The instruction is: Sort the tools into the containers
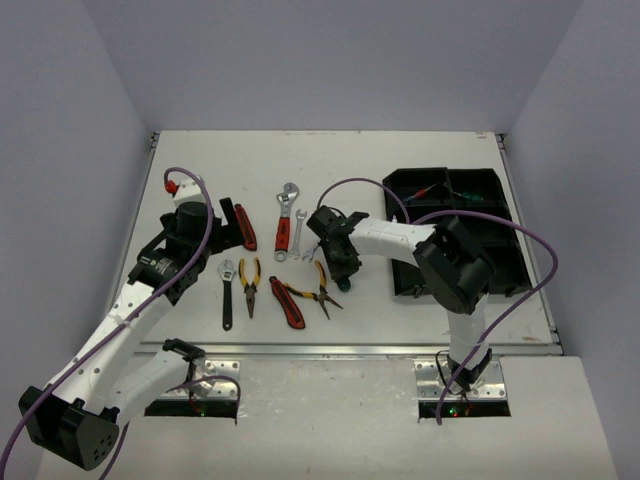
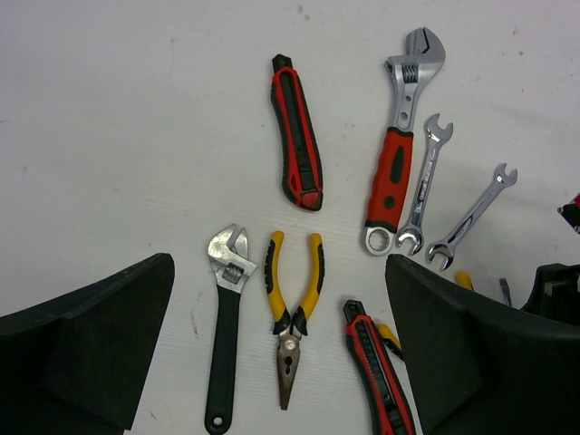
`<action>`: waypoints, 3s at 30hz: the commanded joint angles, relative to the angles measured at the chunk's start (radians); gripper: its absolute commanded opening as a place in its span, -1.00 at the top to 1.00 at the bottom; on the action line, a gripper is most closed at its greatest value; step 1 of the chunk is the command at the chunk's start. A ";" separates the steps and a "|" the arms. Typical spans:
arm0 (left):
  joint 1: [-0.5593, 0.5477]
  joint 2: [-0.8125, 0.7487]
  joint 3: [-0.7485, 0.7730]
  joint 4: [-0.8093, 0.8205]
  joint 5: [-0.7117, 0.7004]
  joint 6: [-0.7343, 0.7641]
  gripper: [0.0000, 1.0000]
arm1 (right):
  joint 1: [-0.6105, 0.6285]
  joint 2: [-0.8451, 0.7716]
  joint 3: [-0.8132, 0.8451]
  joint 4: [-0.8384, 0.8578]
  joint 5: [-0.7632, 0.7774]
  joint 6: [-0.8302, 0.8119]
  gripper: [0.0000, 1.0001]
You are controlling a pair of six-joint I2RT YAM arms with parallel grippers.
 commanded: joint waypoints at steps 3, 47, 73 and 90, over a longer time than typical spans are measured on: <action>0.010 -0.006 0.011 0.040 0.017 0.015 -1.00 | -0.233 -0.252 0.087 -0.019 0.053 -0.066 1.00; 0.027 0.058 0.014 0.039 -0.002 -0.016 -1.00 | -0.705 -0.376 0.269 -0.006 -0.121 -0.126 -0.98; 0.088 0.132 0.023 0.027 0.030 -0.067 -1.00 | -0.095 -0.325 -0.097 0.146 -0.196 -0.140 -0.54; 0.090 0.110 0.015 0.049 0.090 -0.034 -1.00 | 0.026 0.199 0.299 -0.069 -0.062 -0.101 0.24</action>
